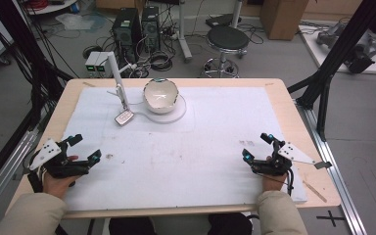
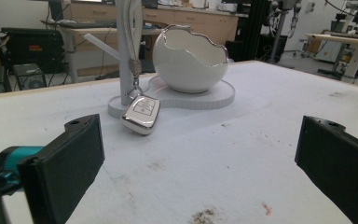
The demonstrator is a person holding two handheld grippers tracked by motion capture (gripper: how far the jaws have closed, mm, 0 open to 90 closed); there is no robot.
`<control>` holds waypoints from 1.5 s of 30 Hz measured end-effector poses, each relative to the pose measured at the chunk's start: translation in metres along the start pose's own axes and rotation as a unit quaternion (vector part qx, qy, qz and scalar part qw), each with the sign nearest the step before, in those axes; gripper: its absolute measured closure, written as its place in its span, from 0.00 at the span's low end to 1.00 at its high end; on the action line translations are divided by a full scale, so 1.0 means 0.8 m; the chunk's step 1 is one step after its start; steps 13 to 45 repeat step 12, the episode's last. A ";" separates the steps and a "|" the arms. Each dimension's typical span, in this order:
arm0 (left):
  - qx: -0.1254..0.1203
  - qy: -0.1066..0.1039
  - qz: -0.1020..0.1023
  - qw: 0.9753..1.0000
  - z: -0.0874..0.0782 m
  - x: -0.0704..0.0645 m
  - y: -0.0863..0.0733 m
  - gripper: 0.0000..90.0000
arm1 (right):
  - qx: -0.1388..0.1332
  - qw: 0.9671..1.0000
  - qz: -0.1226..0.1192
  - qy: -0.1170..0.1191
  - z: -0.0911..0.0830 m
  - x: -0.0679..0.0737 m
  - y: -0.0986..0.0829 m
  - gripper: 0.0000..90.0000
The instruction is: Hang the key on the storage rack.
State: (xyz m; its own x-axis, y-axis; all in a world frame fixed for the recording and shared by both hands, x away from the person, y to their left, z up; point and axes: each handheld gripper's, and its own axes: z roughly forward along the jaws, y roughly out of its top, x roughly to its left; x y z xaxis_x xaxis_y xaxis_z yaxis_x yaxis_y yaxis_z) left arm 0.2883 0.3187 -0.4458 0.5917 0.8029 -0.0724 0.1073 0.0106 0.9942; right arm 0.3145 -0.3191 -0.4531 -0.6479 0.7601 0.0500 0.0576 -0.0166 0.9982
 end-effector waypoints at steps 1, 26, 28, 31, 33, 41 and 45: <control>0.003 0.003 0.003 1.000 0.000 -0.001 -0.002 0.02 | 0.000 1.000 0.000 0.000 0.000 0.000 0.000 0.01; -0.010 0.022 0.015 1.000 -0.003 -0.006 -0.007 0.02 | 0.001 1.000 0.000 0.001 0.000 0.001 0.000 0.01; -0.010 0.022 0.015 1.000 -0.003 -0.006 -0.007 0.02 | 0.001 1.000 0.000 0.001 0.000 0.001 0.000 0.01; -0.010 0.022 0.015 1.000 -0.003 -0.006 -0.007 0.02 | 0.001 1.000 0.000 0.001 0.000 0.001 0.000 0.01; -0.010 0.022 0.015 1.000 -0.003 -0.006 -0.007 0.02 | 0.001 1.000 0.000 0.001 0.000 0.001 0.000 0.01; -0.010 0.022 0.015 1.000 -0.003 -0.006 -0.007 0.02 | 0.001 1.000 0.000 0.001 0.000 0.001 0.000 0.01; -0.010 0.022 0.015 1.000 -0.003 -0.006 -0.007 0.02 | 0.001 1.000 0.000 0.001 0.000 0.001 0.000 0.01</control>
